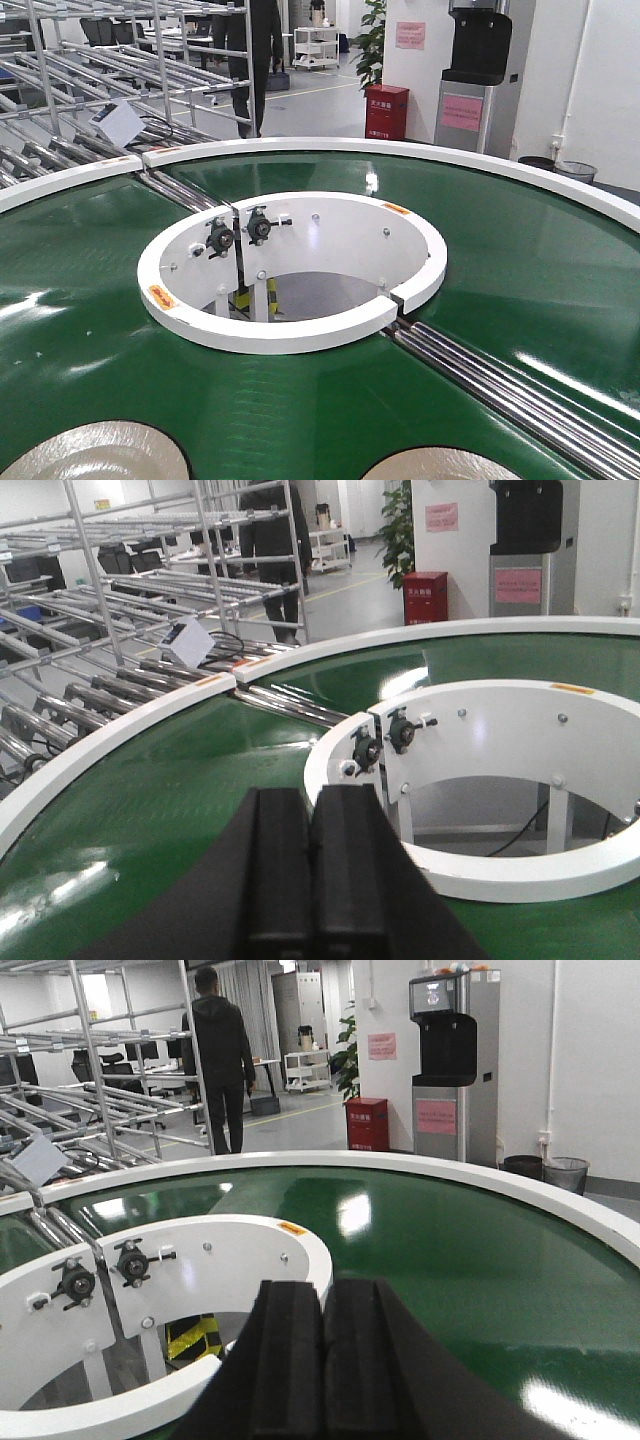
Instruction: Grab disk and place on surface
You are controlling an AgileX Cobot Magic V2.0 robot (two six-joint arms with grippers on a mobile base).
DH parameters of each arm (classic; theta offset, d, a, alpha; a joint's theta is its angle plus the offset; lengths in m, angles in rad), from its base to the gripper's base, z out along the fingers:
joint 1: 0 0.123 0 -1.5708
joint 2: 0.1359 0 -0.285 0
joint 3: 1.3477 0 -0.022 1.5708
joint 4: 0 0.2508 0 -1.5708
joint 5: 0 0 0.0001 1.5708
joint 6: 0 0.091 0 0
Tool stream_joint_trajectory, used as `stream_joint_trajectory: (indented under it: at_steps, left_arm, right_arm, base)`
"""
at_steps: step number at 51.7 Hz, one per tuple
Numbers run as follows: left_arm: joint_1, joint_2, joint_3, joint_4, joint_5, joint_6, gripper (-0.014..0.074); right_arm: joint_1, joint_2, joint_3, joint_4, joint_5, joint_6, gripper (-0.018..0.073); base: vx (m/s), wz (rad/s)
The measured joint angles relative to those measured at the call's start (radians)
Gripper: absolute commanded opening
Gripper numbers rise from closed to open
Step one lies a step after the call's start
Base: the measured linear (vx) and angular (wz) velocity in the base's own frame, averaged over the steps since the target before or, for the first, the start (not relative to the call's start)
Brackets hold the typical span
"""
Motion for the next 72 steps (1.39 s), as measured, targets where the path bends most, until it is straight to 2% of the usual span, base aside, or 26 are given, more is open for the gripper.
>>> stream_joint_trajectory:
  at_steps: [13,17,20,30,38,42,50,54,60,63,66,68,72]
  left_arm:
    - [0.0,0.046,0.0,0.0,0.008,0.0,0.0573]
    - [0.0,0.054,0.0,0.0,0.009,0.0,0.0646]
    - [0.0,0.061,0.0,0.0,0.009,0.0,0.0667]
    - [0.0,0.068,0.0,0.0,0.01,-0.002,0.0647]
    - [0.0,0.082,0.0,-0.004,0.018,-0.002,0.0592]
    - [0.0,0.095,0.0,-0.035,0.049,-0.002,0.0561]
    - [0.0,0.164,0.0,-0.199,0.16,0.014,0.0514]
    - [0.0,0.226,0.0,-0.317,0.198,0.078,0.0503]
    - [0.0,0.335,0.0,-0.566,0.274,0.296,0.0501]
    - [0.0,0.393,0.0,-0.715,0.324,0.45,0.0501]
    - [0.003,0.443,0.0,-0.831,0.377,0.586,0.0501]
    - [0.011,0.475,0.0,-0.891,0.419,0.669,0.0501]
    - [0.047,0.539,0.0,-0.974,0.48,0.746,0.0501]
  right_arm:
    - [0.0,0.0,0.0,0.0,0.026,0.0,0.0582]
    - [0.0,0.0,0.0,0.0,0.027,0.0,0.0673]
    - [0.0,0.0,0.0,0.0,0.027,0.0,0.0718]
    - [0.0,0.0,0.0,0.0,0.026,0.0,0.0715]
    - [0.0,0.0,0.0,0.0,0.026,0.0,0.0667]
    - [0.0,0.0,0.0,0.0,0.026,0.0,0.0634]
    - [0.0,0.0,0.0,0.0,0.026,0.0,0.0561]
    - [0.0,0.0,0.0,0.0,0.026,0.0,0.0541]
    - [0.0,0.0,0.0,0.0,0.026,0.0,0.053]
    - [0.0,0.0,0.0,0.0,0.026,0.0,0.053]
    - [0.0,0.0,0.0,0.0,0.026,0.0,0.053]
    - [0.0,0.0,0.0,0.0,0.026,0.0,0.053]
    - [0.0,0.0,0.0,0.0,0.026,0.0,0.053]
  base:
    - [0.0,0.0]
    - [0.0,0.0]
    - [0.0,0.0]
    - [0.0,0.0]
    - [0.0,0.0]
    - [0.0,0.0]
    - [0.0,0.0]
    - [0.0,0.0]
    - [0.0,0.0]
    - [0.0,0.0]
    - [0.0,0.0]
    - [0.0,0.0]
    - [0.0,0.0]
